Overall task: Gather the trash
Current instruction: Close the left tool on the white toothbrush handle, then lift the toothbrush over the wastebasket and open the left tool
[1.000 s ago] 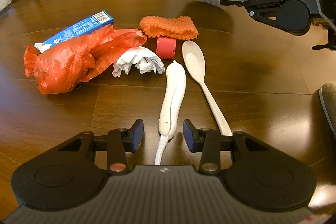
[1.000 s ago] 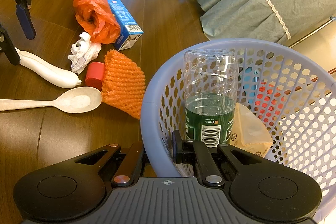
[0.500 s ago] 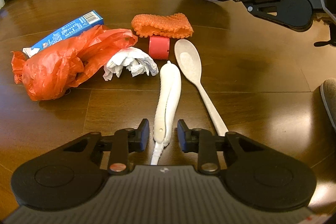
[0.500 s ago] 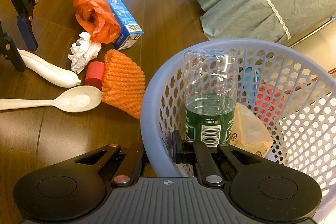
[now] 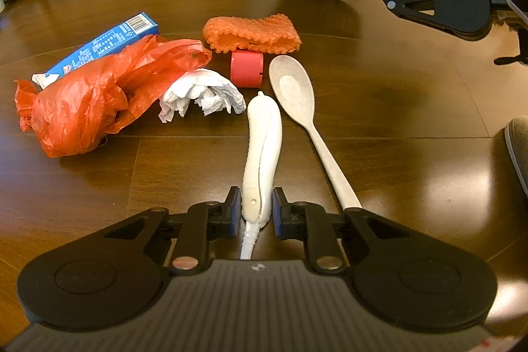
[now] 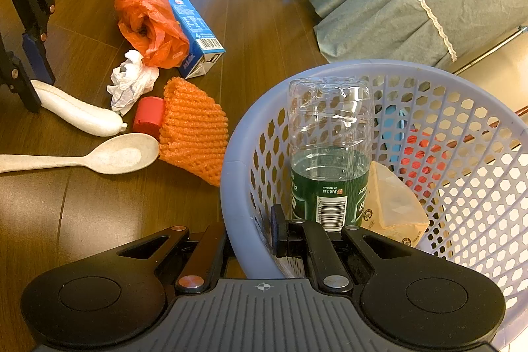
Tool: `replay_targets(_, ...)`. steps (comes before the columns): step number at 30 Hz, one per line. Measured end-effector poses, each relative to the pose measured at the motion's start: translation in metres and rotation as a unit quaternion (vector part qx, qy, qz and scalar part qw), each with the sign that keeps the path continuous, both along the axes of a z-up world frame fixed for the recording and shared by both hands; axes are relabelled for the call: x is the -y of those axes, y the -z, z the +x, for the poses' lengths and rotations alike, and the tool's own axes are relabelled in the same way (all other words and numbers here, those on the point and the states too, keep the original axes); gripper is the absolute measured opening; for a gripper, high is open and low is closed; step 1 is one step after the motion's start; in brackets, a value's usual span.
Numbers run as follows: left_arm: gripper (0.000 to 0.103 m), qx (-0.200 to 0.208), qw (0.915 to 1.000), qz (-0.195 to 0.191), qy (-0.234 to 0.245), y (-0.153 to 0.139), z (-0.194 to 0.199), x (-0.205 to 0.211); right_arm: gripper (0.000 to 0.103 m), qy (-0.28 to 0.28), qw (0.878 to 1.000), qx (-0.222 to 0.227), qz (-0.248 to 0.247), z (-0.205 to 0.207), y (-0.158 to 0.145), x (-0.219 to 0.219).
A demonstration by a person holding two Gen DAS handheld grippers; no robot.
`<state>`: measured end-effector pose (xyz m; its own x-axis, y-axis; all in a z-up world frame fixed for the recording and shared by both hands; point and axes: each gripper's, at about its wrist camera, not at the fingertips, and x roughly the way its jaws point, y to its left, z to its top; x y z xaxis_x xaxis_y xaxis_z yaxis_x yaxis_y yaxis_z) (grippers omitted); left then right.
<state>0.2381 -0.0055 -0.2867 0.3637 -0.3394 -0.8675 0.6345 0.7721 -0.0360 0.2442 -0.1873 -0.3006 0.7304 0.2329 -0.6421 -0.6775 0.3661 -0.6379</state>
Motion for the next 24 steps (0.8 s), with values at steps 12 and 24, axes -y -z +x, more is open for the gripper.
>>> replay_targets(12, 0.015, 0.011, 0.9999, -0.004, -0.004, -0.019, -0.003, -0.007, 0.004, 0.001, 1.0, -0.001, 0.001, 0.001, -0.001, 0.0)
replay_targets(24, 0.015, 0.047, 0.9978, -0.039, -0.027, -0.08, 0.018, -0.011, 0.004, -0.001, 1.0, 0.0, -0.002, 0.001, -0.003, 0.001)
